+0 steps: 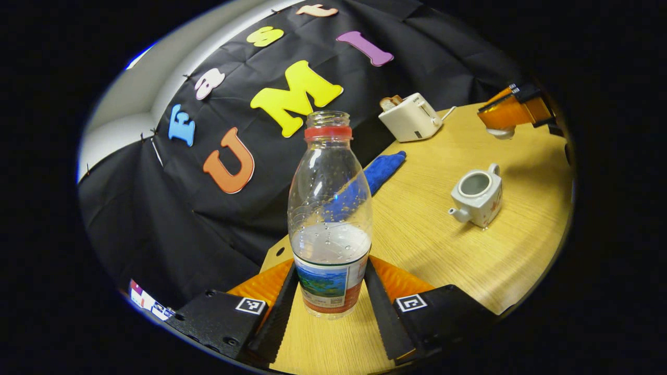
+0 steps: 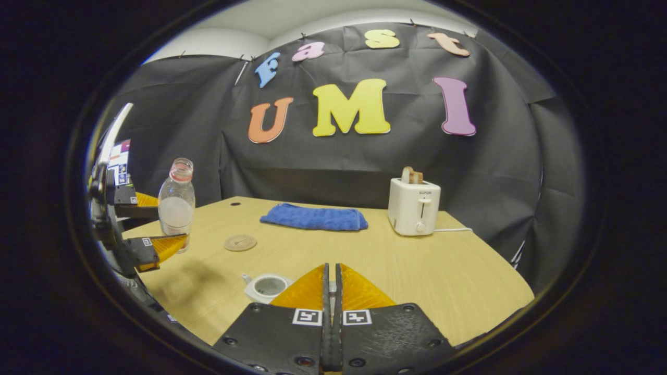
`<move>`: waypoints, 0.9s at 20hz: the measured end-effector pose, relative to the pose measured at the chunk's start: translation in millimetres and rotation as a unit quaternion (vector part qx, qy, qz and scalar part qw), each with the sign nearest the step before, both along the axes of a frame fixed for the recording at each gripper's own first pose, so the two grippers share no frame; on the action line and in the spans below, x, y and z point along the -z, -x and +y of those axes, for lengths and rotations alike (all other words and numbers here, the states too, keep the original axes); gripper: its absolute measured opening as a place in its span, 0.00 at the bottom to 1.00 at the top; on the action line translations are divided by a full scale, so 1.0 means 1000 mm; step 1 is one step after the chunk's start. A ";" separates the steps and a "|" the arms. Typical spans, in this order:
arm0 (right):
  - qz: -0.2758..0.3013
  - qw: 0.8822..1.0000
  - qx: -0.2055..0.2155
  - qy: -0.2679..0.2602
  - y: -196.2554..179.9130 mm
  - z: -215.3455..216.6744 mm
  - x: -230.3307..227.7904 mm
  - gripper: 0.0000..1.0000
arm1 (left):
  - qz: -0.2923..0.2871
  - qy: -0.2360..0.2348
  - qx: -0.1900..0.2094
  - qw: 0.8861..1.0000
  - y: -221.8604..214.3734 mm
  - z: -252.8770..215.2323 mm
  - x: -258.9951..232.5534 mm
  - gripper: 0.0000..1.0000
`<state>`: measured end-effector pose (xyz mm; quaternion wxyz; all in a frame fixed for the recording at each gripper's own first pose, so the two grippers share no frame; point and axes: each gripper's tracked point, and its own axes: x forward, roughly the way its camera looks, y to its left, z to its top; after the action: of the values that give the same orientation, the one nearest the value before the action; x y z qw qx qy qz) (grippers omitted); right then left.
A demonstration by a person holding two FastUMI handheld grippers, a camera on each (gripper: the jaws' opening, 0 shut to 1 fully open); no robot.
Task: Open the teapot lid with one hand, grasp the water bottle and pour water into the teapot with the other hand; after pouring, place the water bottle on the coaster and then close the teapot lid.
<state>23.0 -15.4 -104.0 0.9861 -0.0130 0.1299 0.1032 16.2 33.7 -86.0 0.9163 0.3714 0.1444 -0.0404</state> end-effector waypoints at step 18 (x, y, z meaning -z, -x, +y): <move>0.006 1.000 0.005 0.008 0.010 -0.037 0.013 0.00 | 0.004 -0.327 0.075 0.942 -0.014 -0.036 0.014 0.75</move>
<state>12.5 -52.3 -116.5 0.9857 -0.0197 0.1365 0.0972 30.2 -2.3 -99.9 0.7381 0.6602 0.1251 -0.0611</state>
